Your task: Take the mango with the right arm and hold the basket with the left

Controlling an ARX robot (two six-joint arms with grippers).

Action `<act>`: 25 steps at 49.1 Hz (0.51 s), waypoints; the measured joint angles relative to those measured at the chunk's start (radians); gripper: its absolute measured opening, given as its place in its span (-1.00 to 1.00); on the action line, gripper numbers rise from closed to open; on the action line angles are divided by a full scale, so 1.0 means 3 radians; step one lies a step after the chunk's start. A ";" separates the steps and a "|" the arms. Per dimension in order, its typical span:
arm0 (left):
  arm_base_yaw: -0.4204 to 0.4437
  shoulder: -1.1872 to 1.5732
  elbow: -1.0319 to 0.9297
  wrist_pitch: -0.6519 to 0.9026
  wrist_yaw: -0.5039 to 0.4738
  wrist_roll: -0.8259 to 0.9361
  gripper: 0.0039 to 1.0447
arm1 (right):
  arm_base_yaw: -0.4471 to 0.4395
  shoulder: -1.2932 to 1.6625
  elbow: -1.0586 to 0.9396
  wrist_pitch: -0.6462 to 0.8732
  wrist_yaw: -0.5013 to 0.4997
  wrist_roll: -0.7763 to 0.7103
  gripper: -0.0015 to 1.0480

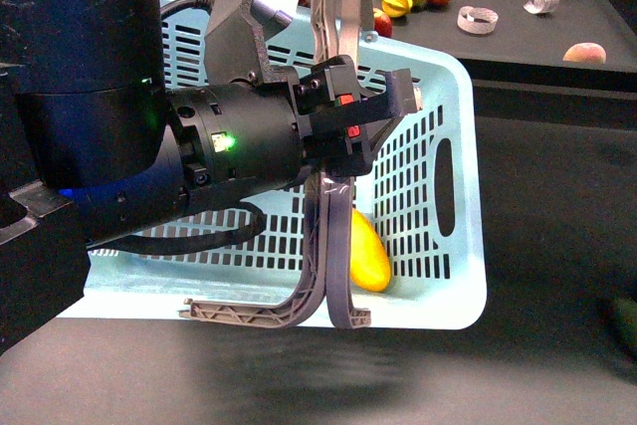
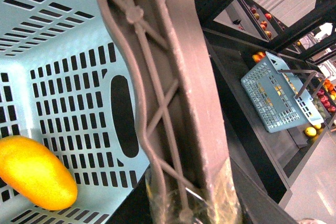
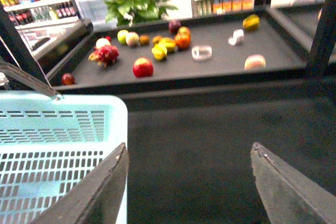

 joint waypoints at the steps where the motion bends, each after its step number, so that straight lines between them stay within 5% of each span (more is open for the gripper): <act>1: 0.0000 0.0000 0.0000 0.0000 -0.0003 0.0003 -0.70 | 0.0000 -0.0024 -0.0003 0.0013 0.0000 -0.0053 0.24; 17: 0.0004 0.0000 0.0000 0.0000 -0.0013 -0.0008 -0.70 | -0.0001 -0.0899 -0.0036 -0.0651 -0.0010 -0.0390 -0.98; 25: 0.0003 0.0000 0.0000 0.0000 -0.0004 -0.0003 -0.70 | -0.0001 -0.1269 -0.0036 -0.0999 -0.0011 -0.0389 -0.96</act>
